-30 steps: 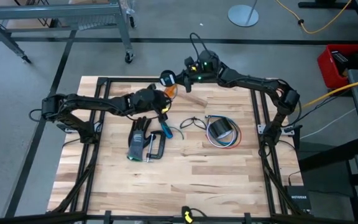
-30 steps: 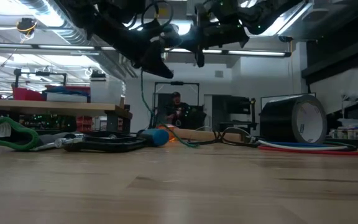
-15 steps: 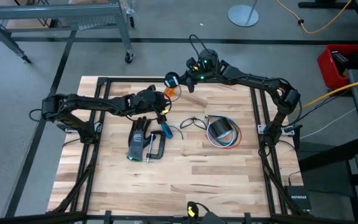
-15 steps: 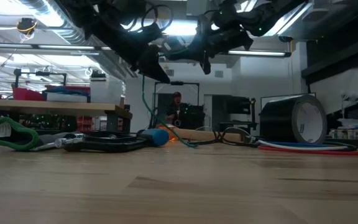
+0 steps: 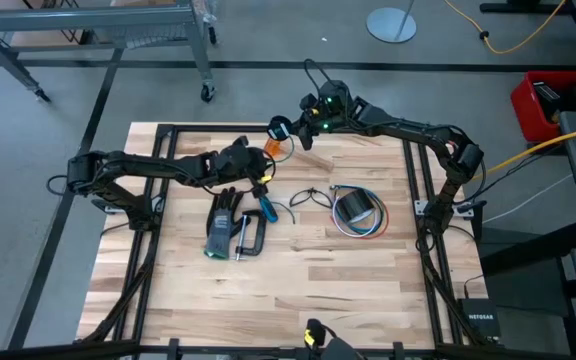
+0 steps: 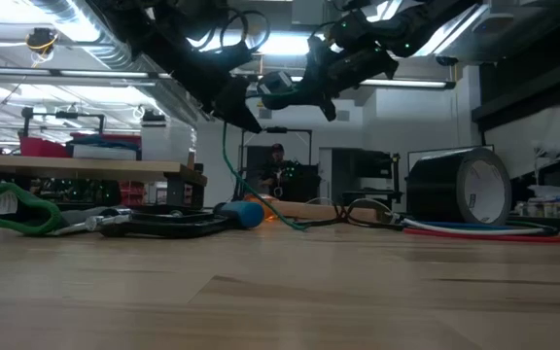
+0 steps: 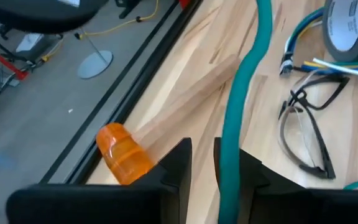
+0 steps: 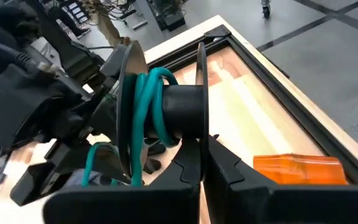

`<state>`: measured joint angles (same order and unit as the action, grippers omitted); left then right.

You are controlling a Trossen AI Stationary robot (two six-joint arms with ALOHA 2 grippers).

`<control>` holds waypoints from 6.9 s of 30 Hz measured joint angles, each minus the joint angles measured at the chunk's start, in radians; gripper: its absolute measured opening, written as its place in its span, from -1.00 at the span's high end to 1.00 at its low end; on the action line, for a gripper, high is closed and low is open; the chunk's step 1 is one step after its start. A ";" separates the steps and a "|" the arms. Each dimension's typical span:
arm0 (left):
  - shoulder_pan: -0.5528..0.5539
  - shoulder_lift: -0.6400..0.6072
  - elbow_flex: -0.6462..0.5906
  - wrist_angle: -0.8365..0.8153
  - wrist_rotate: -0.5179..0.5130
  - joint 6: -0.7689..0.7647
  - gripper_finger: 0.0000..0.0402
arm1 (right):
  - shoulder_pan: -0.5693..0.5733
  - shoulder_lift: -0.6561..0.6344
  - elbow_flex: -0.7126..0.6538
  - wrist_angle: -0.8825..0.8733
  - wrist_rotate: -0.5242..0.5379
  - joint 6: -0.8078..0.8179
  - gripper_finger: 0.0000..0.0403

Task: Coil cords
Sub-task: Coil the green wire onto the spool

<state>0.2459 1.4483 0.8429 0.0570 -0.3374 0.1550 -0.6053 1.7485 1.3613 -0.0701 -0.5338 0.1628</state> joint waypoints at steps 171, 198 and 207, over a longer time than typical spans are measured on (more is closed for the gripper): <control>0.026 0.001 -0.001 -0.056 0.006 -0.050 0.84 | 0.098 0.004 -0.001 0.181 0.068 0.076 0.96; 0.022 0.000 -0.001 -0.241 0.003 -0.195 0.98 | -0.005 0.003 0.000 0.074 0.000 0.050 0.96; 0.031 0.000 -0.001 -0.244 0.003 -0.287 0.99 | -0.005 0.003 0.000 -0.107 -0.001 -0.037 0.96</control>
<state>0.2773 1.4487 0.8417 -0.1867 -0.3340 -0.1323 -0.6102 1.7515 1.3613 -0.1767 -0.5350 0.1259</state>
